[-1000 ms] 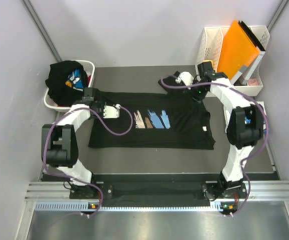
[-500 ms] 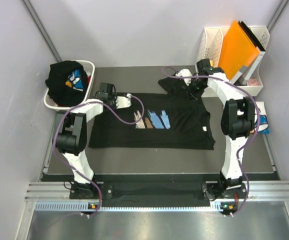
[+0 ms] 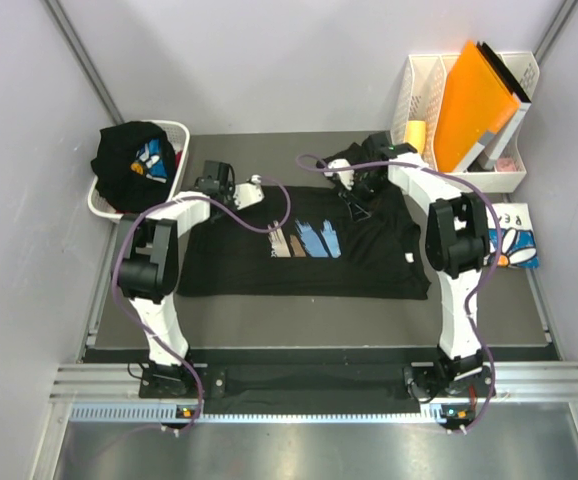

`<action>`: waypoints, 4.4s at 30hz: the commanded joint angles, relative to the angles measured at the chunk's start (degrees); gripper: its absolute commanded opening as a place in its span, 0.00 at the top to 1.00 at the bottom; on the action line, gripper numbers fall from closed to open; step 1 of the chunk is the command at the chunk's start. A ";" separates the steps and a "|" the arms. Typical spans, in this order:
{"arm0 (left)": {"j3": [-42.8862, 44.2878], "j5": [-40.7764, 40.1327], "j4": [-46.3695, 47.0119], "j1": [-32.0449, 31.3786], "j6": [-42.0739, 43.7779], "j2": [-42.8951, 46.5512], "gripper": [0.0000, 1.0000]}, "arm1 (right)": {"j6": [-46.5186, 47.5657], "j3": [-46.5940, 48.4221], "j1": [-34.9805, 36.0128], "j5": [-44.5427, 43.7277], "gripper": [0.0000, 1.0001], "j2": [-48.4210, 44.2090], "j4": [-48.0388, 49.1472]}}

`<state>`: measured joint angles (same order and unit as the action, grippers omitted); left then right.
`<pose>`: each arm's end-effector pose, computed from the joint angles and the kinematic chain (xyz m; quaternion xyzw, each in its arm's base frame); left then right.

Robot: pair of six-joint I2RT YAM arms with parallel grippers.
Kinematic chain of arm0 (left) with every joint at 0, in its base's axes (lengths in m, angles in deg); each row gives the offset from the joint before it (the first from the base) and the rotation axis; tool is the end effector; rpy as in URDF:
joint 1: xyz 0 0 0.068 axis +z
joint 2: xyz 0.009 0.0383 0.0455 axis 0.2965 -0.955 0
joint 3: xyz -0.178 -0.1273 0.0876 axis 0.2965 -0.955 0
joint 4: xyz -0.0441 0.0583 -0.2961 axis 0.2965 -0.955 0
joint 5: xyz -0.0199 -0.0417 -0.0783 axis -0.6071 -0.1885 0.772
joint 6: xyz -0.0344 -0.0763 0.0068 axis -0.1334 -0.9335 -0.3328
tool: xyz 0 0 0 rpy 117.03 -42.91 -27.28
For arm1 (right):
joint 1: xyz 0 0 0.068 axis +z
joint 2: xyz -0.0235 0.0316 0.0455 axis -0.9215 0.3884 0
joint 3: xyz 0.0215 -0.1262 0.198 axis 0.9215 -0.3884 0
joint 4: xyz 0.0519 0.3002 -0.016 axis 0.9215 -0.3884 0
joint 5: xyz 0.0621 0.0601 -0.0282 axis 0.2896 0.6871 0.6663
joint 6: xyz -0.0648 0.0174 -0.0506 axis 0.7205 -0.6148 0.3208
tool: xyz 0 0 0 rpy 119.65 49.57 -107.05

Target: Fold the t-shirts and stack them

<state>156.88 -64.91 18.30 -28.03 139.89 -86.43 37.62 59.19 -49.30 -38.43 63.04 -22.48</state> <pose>0.4496 -0.0772 0.0883 0.5385 0.7749 0.1872 0.2731 0.4469 0.1779 0.1285 -0.5390 0.8015 0.1844 0.1821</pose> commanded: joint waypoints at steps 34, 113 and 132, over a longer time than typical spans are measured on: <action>3.17 -4.59 -6.80 -1.69 -6.48 -6.72 1.00 | -0.42 3.03 5.01 -0.60 0.64 5.72 7.18; 3.69 -4.50 -8.73 -5.21 -9.64 -4.43 0.96 | -12.73 3.56 -6.16 -9.92 0.44 2.30 14.75; 5.80 -3.98 -9.43 -5.82 -9.73 -8.65 1.00 | -9.83 -2.33 -7.65 -8.95 0.49 -1.84 6.57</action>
<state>161.49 -71.77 8.85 -33.56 131.01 -92.92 27.19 58.68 -56.05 -48.97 65.27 -14.39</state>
